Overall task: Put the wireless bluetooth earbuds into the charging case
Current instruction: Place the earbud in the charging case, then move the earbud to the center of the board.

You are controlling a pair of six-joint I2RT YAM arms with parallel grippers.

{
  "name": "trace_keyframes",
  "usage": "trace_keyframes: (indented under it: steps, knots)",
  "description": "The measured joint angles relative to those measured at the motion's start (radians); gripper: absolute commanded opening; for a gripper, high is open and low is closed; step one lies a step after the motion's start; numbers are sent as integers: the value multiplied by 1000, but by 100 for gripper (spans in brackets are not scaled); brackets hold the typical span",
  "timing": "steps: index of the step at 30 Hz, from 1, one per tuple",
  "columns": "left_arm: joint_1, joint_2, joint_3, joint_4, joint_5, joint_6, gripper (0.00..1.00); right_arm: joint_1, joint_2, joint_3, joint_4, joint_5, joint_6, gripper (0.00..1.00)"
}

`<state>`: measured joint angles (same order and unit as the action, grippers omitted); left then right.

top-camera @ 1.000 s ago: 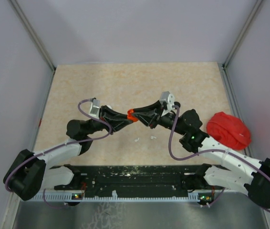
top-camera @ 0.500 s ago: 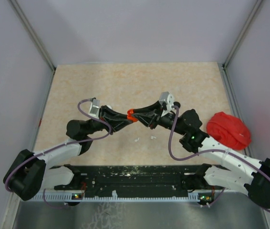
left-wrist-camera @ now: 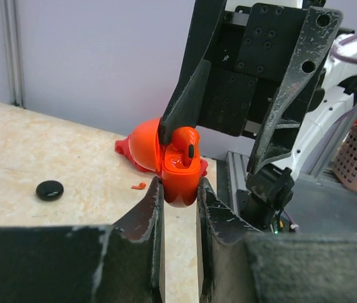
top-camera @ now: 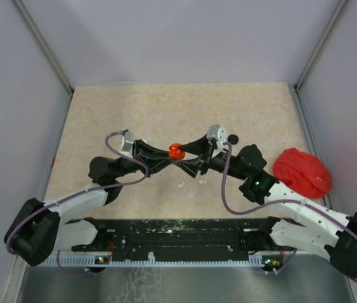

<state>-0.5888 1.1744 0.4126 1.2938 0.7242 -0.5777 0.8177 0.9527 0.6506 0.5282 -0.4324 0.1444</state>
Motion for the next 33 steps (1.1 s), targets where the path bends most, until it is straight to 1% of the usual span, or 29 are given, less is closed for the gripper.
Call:
trace_keyframes:
  steps: [5,10,12,17,21,24,29,33]
  knots:
    - [0,-25,1,-81,1,88,1,0,-2,25,-91,8,-14,58]
    - [0,-57,12,-179,-1,187,1,0,-6,91,-217,47,-14,58]
    - [0,-71,23,-235,-2,235,1,0,-8,148,-298,79,-14,57]
    - [-1,-120,72,-412,-7,360,1,0,6,341,-517,158,-2,50]
    - [-1,-154,118,-553,-28,466,1,0,67,518,-690,206,30,46]
    - [-1,-168,142,-634,-51,535,1,0,118,596,-800,226,54,43]
    - [-1,-171,145,-703,-95,599,1,0,184,613,-932,244,103,41]
    - [0,-172,145,-721,-122,621,1,0,229,613,-985,243,137,38]
